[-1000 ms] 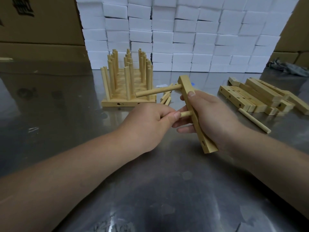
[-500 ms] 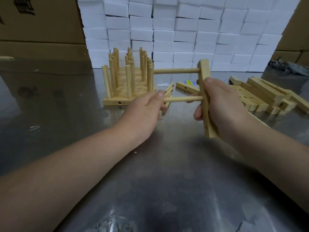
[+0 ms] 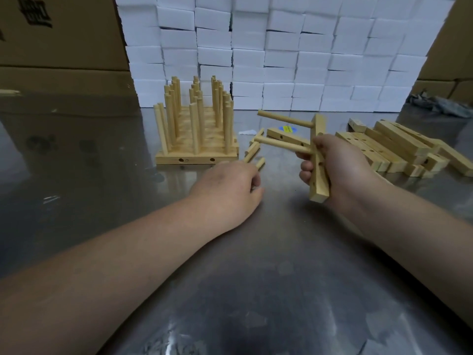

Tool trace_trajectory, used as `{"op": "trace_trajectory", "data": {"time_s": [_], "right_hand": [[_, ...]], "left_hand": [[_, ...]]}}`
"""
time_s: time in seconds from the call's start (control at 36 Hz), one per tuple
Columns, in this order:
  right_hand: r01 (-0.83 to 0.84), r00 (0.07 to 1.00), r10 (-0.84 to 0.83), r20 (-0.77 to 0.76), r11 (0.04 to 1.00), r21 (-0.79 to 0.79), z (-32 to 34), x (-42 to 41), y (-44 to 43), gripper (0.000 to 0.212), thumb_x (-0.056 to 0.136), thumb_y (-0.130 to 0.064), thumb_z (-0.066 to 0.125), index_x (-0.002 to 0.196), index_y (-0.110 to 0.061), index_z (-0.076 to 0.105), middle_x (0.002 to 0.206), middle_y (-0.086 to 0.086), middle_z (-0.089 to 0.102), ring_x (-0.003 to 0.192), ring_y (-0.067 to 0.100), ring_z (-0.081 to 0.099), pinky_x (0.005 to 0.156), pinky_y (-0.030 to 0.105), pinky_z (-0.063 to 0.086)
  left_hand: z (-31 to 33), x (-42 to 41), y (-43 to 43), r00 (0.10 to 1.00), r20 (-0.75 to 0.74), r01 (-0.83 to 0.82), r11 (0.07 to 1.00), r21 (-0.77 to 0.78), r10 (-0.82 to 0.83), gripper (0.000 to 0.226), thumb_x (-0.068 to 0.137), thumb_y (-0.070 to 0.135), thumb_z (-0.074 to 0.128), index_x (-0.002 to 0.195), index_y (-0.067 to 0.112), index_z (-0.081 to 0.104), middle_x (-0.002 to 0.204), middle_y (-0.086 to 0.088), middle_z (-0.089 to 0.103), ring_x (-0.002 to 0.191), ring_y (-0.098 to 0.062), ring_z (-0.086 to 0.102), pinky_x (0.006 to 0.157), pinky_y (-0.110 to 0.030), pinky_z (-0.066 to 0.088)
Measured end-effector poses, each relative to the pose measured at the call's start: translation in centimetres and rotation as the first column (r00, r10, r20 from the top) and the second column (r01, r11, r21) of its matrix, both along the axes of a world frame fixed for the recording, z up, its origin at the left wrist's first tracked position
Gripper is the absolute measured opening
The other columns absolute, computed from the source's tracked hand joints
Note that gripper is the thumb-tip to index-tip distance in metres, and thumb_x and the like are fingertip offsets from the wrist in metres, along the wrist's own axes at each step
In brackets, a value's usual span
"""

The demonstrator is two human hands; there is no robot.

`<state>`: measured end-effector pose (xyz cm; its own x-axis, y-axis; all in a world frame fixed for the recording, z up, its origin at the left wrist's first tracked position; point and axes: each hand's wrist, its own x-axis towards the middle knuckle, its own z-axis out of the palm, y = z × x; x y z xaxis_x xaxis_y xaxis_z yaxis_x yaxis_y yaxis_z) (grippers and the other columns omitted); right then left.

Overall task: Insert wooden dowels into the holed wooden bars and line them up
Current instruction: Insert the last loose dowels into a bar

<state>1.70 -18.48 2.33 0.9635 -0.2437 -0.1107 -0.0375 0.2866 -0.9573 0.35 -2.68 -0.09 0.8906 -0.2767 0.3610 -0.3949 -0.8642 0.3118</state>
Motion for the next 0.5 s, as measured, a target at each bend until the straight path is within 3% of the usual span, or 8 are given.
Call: {"op": "trace_trajectory", "data": {"time_s": [0.06,0.14,0.25,0.33,0.42,0.5], "right_hand": [[-0.009,1.0,0.01,-0.01,0.999,0.036,0.0,0.0,-0.2,0.014,0.092,-0.012,0.046,0.082,-0.006,0.054,0.065,0.007,0.059,0.041,0.01,0.045,0.04,0.018,0.041],[-0.001,1.0,0.002,-0.014,0.996,0.089,-0.1,0.3,-0.4,0.013,0.093,-0.012,0.049,0.083,-0.005,0.055,0.059,0.004,0.059,0.041,0.008,0.05,0.042,0.018,0.045],[-0.033,0.999,0.031,0.022,0.994,0.107,-0.3,0.6,-0.4,0.018,0.096,-0.026,0.049,0.093,-0.011,0.059,0.055,0.002,0.062,0.04,0.008,0.055,0.044,0.018,0.048],[-0.052,0.998,0.051,0.024,0.998,0.039,-0.4,0.7,-0.5,0.019,0.098,-0.035,0.044,0.094,-0.022,0.058,0.052,-0.003,0.064,0.039,0.009,0.055,0.043,0.02,0.048],[-0.047,0.999,0.048,0.015,0.999,-0.027,-0.5,0.7,-0.6,0.021,0.099,-0.037,0.04,0.093,-0.025,0.056,0.052,-0.004,0.064,0.037,0.008,0.049,0.04,0.017,0.042],[-0.044,0.999,0.044,0.018,0.999,-0.028,-0.5,0.8,-0.6,0.022,0.099,-0.036,0.038,0.092,-0.023,0.055,0.051,-0.004,0.062,0.037,0.008,0.045,0.04,0.015,0.038]], "left_hand": [[0.0,-0.1,0.1,1.0,0.001,0.0,0.999,-0.044,0.0,0.004,0.087,0.029,0.056,0.086,0.024,0.056,0.09,0.006,0.056,0.091,-0.015,0.05,0.074,-0.029,0.041],[0.0,0.0,0.3,1.0,-0.012,-0.006,0.996,-0.084,0.005,0.013,0.085,0.021,0.06,0.086,0.027,0.048,0.087,0.009,0.049,0.088,-0.015,0.05,0.071,-0.027,0.039],[-0.1,0.2,0.3,0.999,-0.022,-0.048,0.992,-0.12,0.046,0.024,0.088,0.009,0.051,0.107,0.024,0.056,0.109,0.003,0.048,0.1,-0.018,0.049,0.077,-0.023,0.035],[0.5,0.3,0.3,0.993,-0.082,-0.086,0.996,-0.024,0.084,0.035,0.091,0.007,0.046,0.121,0.021,0.056,0.119,-0.002,0.051,0.106,-0.022,0.05,0.082,-0.025,0.038],[1.0,0.2,0.2,0.989,-0.104,-0.092,0.988,0.123,0.105,0.031,0.092,0.008,0.04,0.115,0.013,0.059,0.112,-0.009,0.057,0.1,-0.026,0.054,0.078,-0.028,0.041],[1.0,-0.3,0.3,0.982,-0.141,-0.099,0.979,0.176,0.125,0.03,0.093,0.013,0.038,0.113,0.016,0.06,0.101,-0.005,0.051,0.09,-0.022,0.049,0.071,-0.029,0.039]]}}
